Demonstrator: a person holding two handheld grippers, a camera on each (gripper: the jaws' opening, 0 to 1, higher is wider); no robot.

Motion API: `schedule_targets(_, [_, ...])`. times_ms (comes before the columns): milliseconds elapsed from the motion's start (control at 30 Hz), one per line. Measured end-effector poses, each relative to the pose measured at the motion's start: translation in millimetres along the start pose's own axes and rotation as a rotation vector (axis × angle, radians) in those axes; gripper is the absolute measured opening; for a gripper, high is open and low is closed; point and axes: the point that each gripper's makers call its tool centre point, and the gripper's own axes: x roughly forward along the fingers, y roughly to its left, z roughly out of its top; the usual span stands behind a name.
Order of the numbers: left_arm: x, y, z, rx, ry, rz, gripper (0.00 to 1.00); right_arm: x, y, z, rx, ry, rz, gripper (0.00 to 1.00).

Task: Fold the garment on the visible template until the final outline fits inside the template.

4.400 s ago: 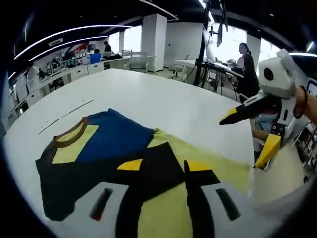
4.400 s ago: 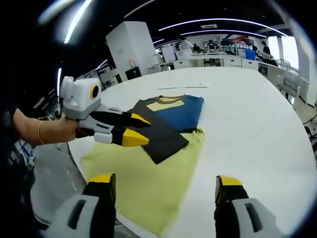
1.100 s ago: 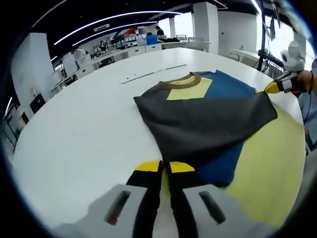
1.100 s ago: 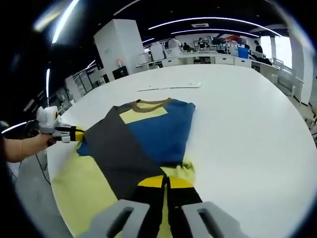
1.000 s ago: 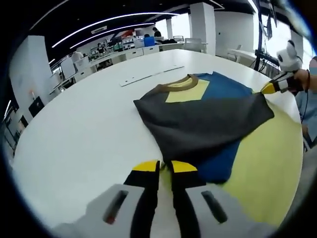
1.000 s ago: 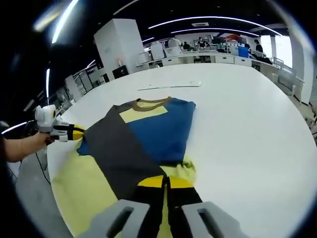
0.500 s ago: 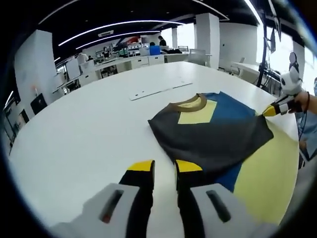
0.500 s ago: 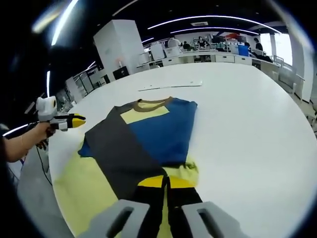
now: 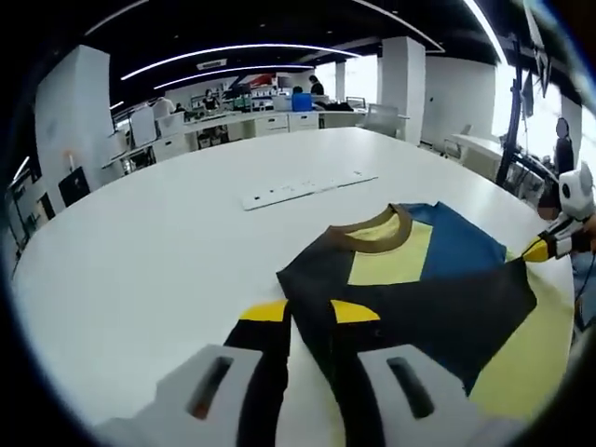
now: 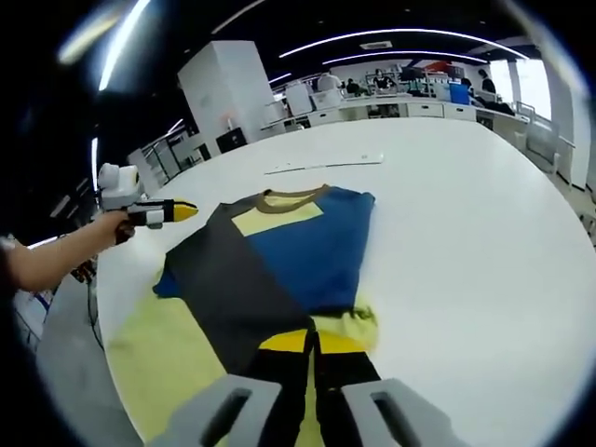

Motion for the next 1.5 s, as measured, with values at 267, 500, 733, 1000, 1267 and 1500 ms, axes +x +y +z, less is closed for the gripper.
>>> schedule_targets(267, [19.2, -0.7, -10.6, 0.01, 0.042, 0.014, 0.1, 0.8, 4.3, 2.4, 0.001, -0.008, 0.012, 0.0])
schedule_targets(500, [30.0, -3.3, -13.4, 0.038, 0.049, -0.008, 0.1, 3.8, 6.3, 0.1, 0.007, 0.002, 0.022, 0.0])
schedule_targets(733, [34.8, 0.3, -12.6, 0.09, 0.066, 0.001, 0.06, 4.9, 7.9, -1.3, 0.014, 0.004, 0.028, 0.0])
schedule_targets(1000, [37.3, -0.9, -10.0, 0.094, 0.072, -0.013, 0.0, 4.9, 5.7, -1.3, 0.022, 0.001, 0.021, 0.0])
schedule_targets(1267, [29.3, 4.6, 7.8, -0.039, -0.025, -0.042, 0.0, -4.3, 4.3, 9.3, 0.019, -0.027, 0.01, 0.0])
schedule_targets(1500, [31.3, 6.7, 6.8, -0.151, -0.065, -0.036, 0.0, -7.4, 3.0, 24.9, 0.007, -0.057, -0.008, 0.0])
